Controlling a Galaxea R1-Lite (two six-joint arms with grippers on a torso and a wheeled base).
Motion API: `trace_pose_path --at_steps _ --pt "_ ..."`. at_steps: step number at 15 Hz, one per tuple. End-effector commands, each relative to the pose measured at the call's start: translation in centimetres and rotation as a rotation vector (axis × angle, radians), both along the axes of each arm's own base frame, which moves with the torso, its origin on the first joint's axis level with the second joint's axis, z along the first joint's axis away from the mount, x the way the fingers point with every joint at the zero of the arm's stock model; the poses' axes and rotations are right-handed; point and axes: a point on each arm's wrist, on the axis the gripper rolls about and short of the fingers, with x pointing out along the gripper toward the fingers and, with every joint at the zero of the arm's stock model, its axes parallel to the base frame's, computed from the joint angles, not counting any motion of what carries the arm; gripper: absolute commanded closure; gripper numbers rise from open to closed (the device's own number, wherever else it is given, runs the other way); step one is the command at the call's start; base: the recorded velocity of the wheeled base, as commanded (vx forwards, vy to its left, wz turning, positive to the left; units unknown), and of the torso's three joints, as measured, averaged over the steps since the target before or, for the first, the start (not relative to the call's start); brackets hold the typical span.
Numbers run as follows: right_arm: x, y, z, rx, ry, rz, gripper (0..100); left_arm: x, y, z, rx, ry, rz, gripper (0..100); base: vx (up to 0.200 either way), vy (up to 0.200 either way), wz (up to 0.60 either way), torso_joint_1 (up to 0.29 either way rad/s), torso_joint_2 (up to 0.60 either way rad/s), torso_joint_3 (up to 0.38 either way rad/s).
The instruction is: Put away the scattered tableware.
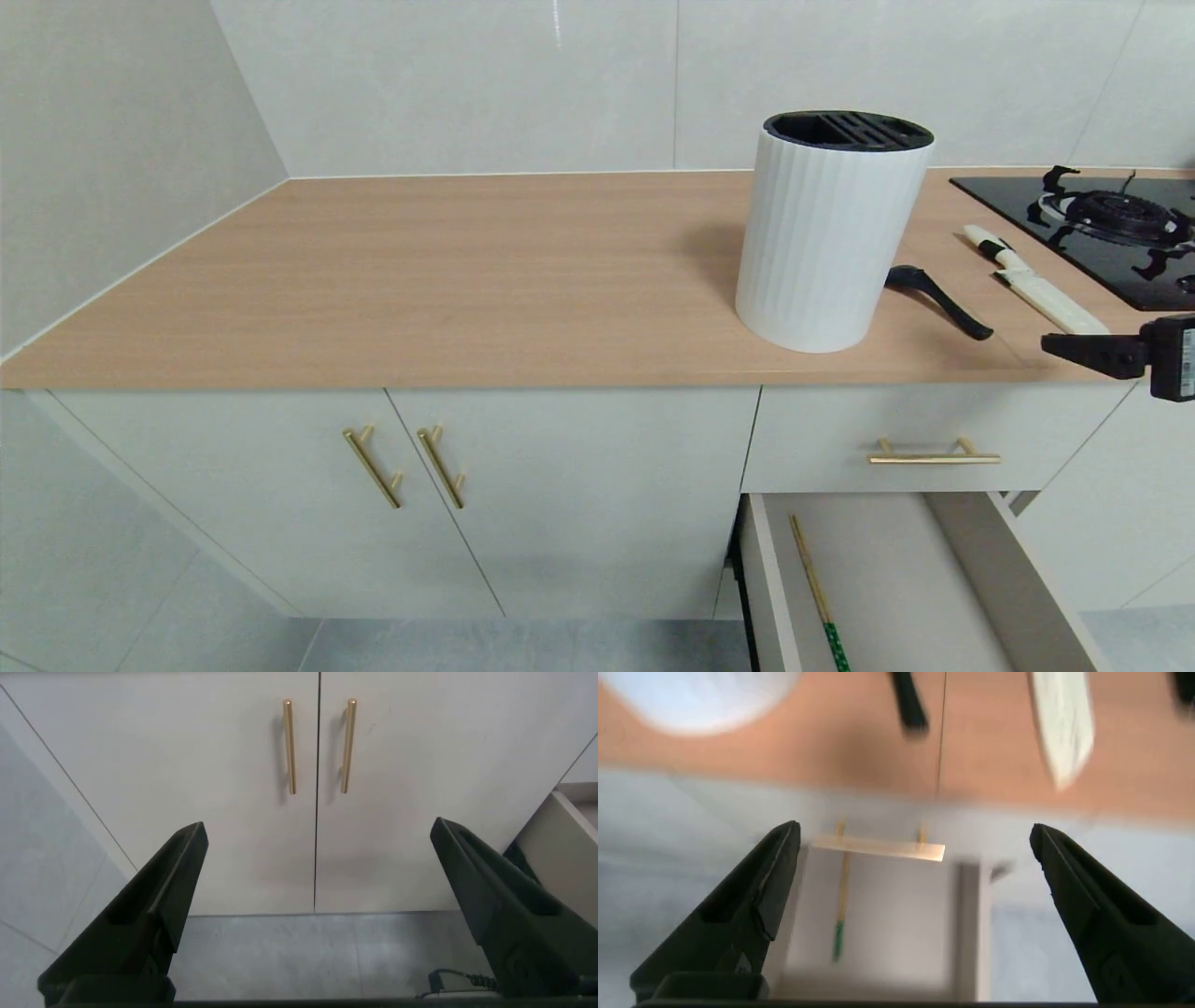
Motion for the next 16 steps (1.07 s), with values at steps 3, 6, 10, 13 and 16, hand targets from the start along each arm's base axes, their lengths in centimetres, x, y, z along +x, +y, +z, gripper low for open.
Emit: trace_pose_path --at_steps 3,6,10,13,16 --pt "6.8 0.1 -0.4 0.04 0.031 0.164 0 0.0 0.0 0.0 0.0 0.0 0.001 0 0.0 0.0 0.0 0.0 0.0 0.0" --pt "9.2 -0.1 -0.8 0.076 0.034 0.236 0 0.0 0.0 0.0 0.0 0.0 0.001 0 0.0 0.0 0.0 0.0 0.0 0.0" --pt "11.6 -0.9 -3.0 0.064 -0.051 0.211 0 0.0 0.0 0.0 0.0 0.002 0.001 0 0.0 0.0 0.0 0.0 0.0 0.0" --pt "12.3 -1.1 -3.5 0.067 -0.095 0.205 0 0.0 0.0 0.0 0.0 0.002 -0.001 0 0.0 0.0 0.0 0.0 0.0 0.0" --pt "13.1 -1.2 -4.3 0.069 -0.075 0.203 0 0.0 0.0 0.0 0.0 0.0 0.001 0 0.0 0.0 0.0 0.0 0.0 0.0"
